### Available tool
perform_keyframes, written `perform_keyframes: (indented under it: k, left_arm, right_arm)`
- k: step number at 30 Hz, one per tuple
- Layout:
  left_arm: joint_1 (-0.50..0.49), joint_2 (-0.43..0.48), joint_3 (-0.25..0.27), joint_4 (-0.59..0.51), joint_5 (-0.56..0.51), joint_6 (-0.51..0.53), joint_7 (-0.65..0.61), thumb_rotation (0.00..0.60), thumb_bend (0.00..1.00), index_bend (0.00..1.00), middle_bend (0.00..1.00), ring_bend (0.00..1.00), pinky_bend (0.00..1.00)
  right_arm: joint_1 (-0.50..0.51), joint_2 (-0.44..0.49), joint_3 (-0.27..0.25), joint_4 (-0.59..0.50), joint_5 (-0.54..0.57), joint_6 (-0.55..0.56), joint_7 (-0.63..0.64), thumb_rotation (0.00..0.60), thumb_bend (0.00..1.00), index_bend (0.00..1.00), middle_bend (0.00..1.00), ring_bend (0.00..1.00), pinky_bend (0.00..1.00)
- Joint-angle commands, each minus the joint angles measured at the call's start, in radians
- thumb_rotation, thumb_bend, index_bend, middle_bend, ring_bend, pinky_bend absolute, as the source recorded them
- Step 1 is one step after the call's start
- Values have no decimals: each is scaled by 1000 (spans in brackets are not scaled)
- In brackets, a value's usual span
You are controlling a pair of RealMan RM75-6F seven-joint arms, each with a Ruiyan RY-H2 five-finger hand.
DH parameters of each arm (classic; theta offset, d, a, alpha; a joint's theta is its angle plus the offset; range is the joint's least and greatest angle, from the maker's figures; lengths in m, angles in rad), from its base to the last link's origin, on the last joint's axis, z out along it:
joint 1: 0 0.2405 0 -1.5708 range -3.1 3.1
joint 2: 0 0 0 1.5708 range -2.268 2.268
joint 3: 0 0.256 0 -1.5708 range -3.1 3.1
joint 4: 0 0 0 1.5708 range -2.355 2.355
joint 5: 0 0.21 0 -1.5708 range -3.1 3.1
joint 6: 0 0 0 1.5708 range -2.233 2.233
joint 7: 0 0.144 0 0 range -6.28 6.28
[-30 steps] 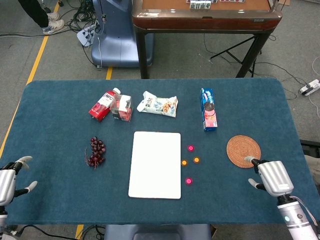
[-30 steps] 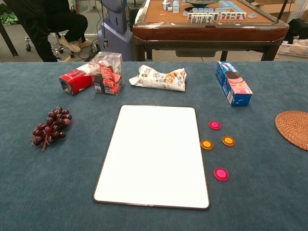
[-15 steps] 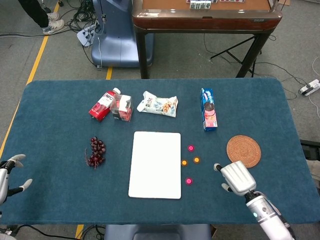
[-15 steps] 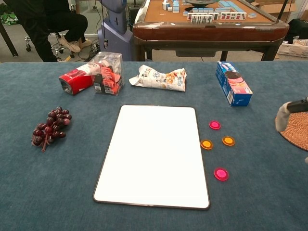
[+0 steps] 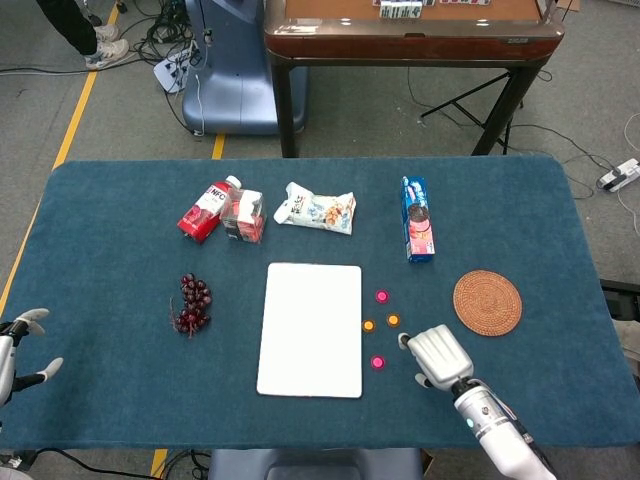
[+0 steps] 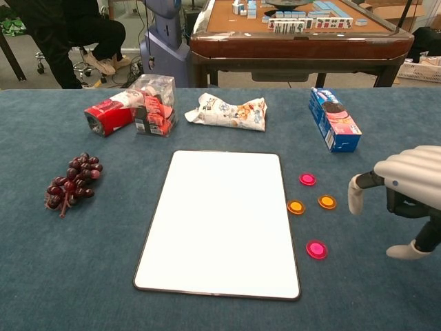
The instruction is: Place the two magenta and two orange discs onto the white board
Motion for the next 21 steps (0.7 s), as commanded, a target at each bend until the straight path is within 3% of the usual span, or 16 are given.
perform_keyframes:
  k: [1, 11, 21]
  left_arm:
    - [0, 1, 0, 0, -1, -2, -1, 600, 26, 347, 466, 392, 541]
    - [-1, 4, -1, -1, -8, -9, -7, 600, 26, 347, 468, 394, 542]
    - [1, 8, -1, -5, -9, -8, -11, 600, 26, 347, 470, 395, 543]
  right_arm:
    - [28, -29, 4, 4, 51, -9, -44, 600, 24, 412, 1000, 1000, 1000]
    - [85, -72, -7, 35, 153, -27, -83, 600, 92, 424, 1000, 1000, 1000]
    - [132, -121, -14, 61, 200, -20, -92, 600, 91, 424, 1000, 1000, 1000]
